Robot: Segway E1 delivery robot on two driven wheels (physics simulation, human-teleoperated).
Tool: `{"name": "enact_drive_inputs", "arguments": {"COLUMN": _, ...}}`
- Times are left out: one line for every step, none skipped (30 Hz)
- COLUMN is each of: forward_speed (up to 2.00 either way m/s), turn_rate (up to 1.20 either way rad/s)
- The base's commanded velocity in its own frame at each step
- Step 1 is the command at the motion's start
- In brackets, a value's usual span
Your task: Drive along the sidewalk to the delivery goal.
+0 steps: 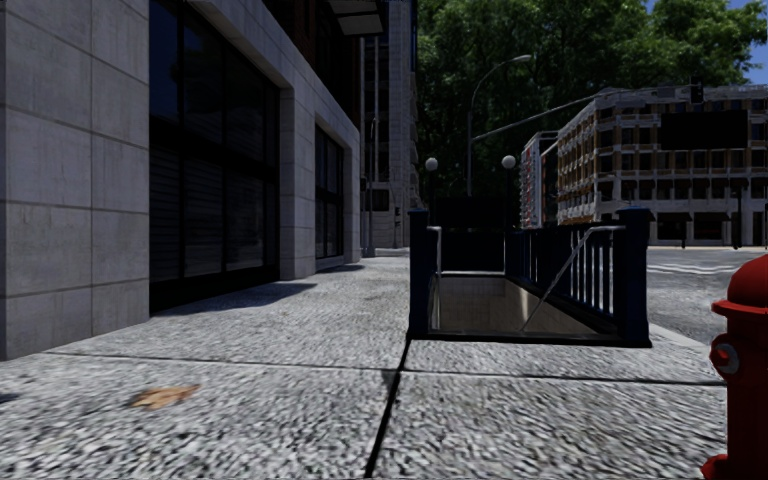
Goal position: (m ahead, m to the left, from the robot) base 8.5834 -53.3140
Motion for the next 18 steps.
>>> {"name": "enact_drive_inputs", "arguments": {"forward_speed": 2.0, "turn_rate": 0.46}}
{"name": "enact_drive_inputs", "arguments": {"forward_speed": 2.0, "turn_rate": 0.46}}
{"name": "enact_drive_inputs", "arguments": {"forward_speed": 2.0, "turn_rate": 0.46}}
{"name": "enact_drive_inputs", "arguments": {"forward_speed": 2.0, "turn_rate": 0.46}}
{"name": "enact_drive_inputs", "arguments": {"forward_speed": 2.0, "turn_rate": 0.46}}
{"name": "enact_drive_inputs", "arguments": {"forward_speed": 2.0, "turn_rate": 0.46}}
{"name": "enact_drive_inputs", "arguments": {"forward_speed": 2.0, "turn_rate": 0.46}}
{"name": "enact_drive_inputs", "arguments": {"forward_speed": 2.0, "turn_rate": 0.46}}
{"name": "enact_drive_inputs", "arguments": {"forward_speed": 2.0, "turn_rate": 0.46}}
{"name": "enact_drive_inputs", "arguments": {"forward_speed": 2.0, "turn_rate": 0.46}}
{"name": "enact_drive_inputs", "arguments": {"forward_speed": 2.0, "turn_rate": 0.46}}
{"name": "enact_drive_inputs", "arguments": {"forward_speed": 2.0, "turn_rate": 0.46}}
{"name": "enact_drive_inputs", "arguments": {"forward_speed": 2.0, "turn_rate": 0.46}}
{"name": "enact_drive_inputs", "arguments": {"forward_speed": 2.0, "turn_rate": 0.46}}
{"name": "enact_drive_inputs", "arguments": {"forward_speed": 2.0, "turn_rate": 0.46}}
{"name": "enact_drive_inputs", "arguments": {"forward_speed": 2.0, "turn_rate": 0.46}}
{"name": "enact_drive_inputs", "arguments": {"forward_speed": 2.0, "turn_rate": 0.46}}
{"name": "enact_drive_inputs", "arguments": {"forward_speed": 2.0, "turn_rate": 0.46}}
